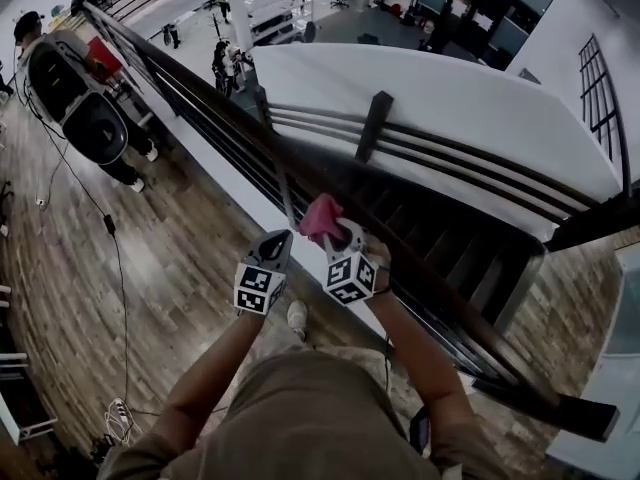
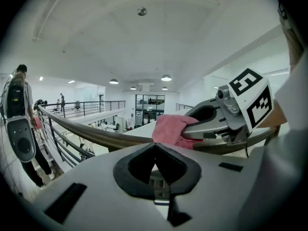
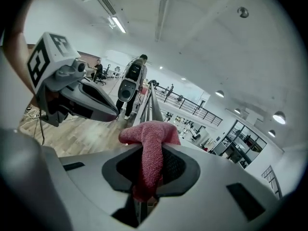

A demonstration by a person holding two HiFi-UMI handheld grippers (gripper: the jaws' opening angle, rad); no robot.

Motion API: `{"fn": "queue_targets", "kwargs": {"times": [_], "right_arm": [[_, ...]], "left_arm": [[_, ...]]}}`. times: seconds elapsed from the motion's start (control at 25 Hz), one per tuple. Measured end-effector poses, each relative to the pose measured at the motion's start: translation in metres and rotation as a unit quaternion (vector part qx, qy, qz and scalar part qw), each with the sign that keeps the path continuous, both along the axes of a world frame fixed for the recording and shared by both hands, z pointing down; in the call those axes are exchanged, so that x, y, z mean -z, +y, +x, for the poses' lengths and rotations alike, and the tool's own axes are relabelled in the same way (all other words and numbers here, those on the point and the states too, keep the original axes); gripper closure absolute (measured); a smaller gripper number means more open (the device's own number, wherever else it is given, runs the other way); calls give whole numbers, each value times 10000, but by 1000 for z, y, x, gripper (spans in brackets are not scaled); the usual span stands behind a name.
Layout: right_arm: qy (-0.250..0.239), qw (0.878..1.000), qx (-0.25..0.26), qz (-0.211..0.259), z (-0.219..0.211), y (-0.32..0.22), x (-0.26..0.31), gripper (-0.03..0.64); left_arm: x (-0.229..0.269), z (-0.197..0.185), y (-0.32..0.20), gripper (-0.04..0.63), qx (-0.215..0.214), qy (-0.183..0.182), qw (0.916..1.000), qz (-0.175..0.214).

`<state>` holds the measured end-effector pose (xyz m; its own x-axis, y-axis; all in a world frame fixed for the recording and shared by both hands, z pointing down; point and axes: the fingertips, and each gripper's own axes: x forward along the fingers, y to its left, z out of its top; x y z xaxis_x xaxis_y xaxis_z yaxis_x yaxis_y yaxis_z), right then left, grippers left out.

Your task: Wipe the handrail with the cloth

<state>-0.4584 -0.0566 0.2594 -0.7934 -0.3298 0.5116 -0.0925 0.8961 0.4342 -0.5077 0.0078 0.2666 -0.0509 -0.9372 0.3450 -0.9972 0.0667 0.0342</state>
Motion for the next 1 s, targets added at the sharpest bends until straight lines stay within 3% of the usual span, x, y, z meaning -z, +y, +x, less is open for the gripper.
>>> {"fn": "queue_targets", "kwargs": {"times": [0.16,0.32,0.56,0.68,1.0], "right_arm": [[241,9993,-72,259,-91,-16,-28,541],[477,9970,-299,535,-155,-35,-54,541],[1024,9907,-871,229,-234,-63,-83,541],[1274,9852,-1148,0,-235,-73,-97,541],[1175,9848,-1280,-38,-197,-78,-105,541]], "left_arm": [[-11,-68,-6,578,137,119,9998,-59],[-19,-95,0,578,132,85,9998,-151],[-17,-144,7,578,300,33,9993,-242],[-17,-154,7,578,313,-39,9991,-279],[-32,-148,-12,578,98,67,9989,-449]]}}
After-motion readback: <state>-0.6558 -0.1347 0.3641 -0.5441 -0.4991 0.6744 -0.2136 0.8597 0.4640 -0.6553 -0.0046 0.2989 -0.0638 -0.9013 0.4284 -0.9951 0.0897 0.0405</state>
